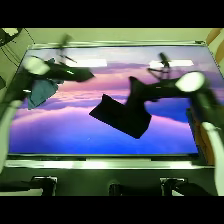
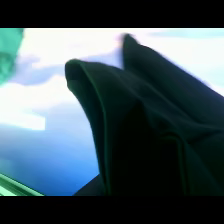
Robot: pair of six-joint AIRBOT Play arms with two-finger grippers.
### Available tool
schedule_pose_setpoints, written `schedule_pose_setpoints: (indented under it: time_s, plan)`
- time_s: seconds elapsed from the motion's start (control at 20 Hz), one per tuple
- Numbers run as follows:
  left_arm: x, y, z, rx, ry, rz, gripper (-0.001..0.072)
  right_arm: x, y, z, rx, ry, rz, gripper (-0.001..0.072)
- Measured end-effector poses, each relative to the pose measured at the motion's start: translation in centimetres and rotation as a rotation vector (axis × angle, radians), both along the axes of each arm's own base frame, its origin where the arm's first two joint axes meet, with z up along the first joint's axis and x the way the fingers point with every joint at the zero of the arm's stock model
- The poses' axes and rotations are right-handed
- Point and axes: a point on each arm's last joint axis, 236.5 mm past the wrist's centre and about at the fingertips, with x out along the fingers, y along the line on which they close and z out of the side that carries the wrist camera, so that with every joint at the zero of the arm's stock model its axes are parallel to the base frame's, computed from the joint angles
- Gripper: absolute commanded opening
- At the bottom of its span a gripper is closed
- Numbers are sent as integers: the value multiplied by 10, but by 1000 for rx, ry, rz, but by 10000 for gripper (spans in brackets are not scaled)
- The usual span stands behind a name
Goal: Fold the shirts.
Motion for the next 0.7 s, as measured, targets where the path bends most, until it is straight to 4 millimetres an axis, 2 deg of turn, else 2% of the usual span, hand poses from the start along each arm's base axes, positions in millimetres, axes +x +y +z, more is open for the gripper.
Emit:
schedule_pose_setpoints:
  time_s: [0.05, 0.1, 0.15, 0.2, 0.3, 0.35, 0.45, 0.5, 0.6, 0.7]
  plan:
    - [-1, 24, 23, 5, -47, 45, 26, 9, 23, -16, 47, 27, -4, 47]
    - [-5, 45, 50, -3, -98, 91, 26, 16, 42, -31, 89, 62, -12, 242]
    - [-9, 60, 69, -1, -139, 124, 26, 23, 59, -45, 138, 99, -32, 599]
    - [-16, 71, 85, 0, -172, 143, 26, 28, 73, -60, 174, 140, -48, 708]
    - [-26, 82, 108, -1, -221, 166, 26, 29, 89, -84, 222, 214, -57, 709]
    - [-29, 85, 113, 0, -232, 174, 26, 30, 89, -90, 229, 231, -56, 709]
    - [-32, 89, 119, 3, -246, 183, 26, 34, 70, -97, 203, 244, -56, 709]
    - [-34, 90, 120, 3, -249, 183, 26, 37, 51, -95, 178, 238, -63, 707]
    - [-34, 92, 121, 9, -250, 187, 26, 40, 1, -92, 99, 234, -87, 692]
    - [-34, 95, 121, 19, -253, 193, 26, 32, -66, -98, -27, 264, -125, 674]
